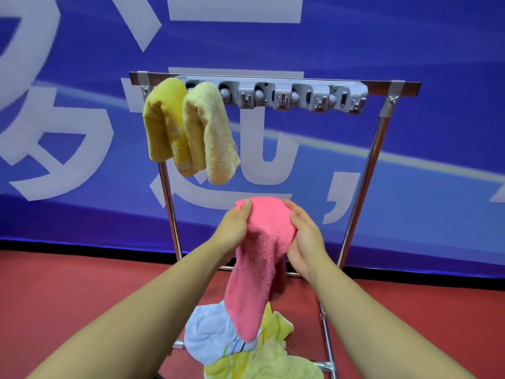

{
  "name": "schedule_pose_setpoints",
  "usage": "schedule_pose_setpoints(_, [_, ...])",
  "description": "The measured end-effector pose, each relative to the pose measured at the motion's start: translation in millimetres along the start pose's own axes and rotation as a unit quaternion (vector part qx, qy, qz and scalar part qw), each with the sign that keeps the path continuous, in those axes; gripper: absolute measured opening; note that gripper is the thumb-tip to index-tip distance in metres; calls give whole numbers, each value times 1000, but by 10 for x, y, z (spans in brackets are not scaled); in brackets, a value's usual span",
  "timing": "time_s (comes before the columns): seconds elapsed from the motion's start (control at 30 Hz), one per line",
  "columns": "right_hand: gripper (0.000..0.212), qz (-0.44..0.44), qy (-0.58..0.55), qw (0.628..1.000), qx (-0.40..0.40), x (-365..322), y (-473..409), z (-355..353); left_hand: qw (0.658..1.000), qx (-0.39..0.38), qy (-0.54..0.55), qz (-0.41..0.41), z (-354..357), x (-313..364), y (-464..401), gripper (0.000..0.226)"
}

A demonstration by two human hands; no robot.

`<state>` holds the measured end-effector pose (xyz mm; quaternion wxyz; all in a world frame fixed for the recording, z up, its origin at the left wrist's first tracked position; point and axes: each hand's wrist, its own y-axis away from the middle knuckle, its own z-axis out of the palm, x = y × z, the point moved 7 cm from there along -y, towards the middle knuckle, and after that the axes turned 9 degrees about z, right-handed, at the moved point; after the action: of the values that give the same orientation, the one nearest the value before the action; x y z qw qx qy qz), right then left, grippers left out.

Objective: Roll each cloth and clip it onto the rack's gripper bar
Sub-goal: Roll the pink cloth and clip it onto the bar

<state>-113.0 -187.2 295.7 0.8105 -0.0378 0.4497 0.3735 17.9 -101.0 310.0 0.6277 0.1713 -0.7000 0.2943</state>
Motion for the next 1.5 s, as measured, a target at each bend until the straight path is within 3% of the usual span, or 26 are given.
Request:
schedule_pose_setpoints(0.17, [47, 124, -23, 987, -96, 59, 166, 167, 996, -3, 86, -35, -4, 15, -22, 46])
schedule_pose_setpoints(0.27, [56, 149, -13, 981, -127, 114, 143, 187, 994, -9, 102, -37, -27, 57, -4, 49])
schedule_pose_setpoints(0.53, [48, 84, 29, 989, -114, -119, 96, -3, 994, 47, 78, -68, -352, 28, 3, 47])
schedule_pose_setpoints(0.73, [31, 13, -5, 992, -123, -312, 12, -79, 978, 66, 176, -88, -424, -60, -6, 39])
schedule_pose_setpoints(0.83, [36, -8, 6, 996, -93, -432, -42, -218, 964, 112, 228, -76, -618, -38, -10, 35])
schedule_pose_setpoints(0.9, [48, -24, 77, 994, -69, -496, -73, -301, 959, 118, 246, -74, -751, -29, 5, 37])
schedule_pose_setpoints(1.0, [50, -52, 263, 963, -13, -554, -144, -401, 973, 106, 194, -70, -902, -54, 14, 33])
schedule_pose_setpoints(1.13, [10, -146, 491, 854, 90, -816, -178, -415, 992, 85, 87, -30, -1013, -9, -14, 32])
schedule_pose_setpoints(1.23, [9, -151, 556, 812, 91, -907, -235, -344, 995, 83, 45, -15, -1061, 32, -18, 27])
schedule_pose_setpoints(1.33, [15, -117, 531, 835, 90, -916, -325, -366, 987, 75, 131, -60, -1002, -29, -1, 22])
schedule_pose_setpoints(1.5, [24, -117, 396, 905, 105, -994, -376, -418, 940, 93, 297, -137, -971, -171, 35, 21])
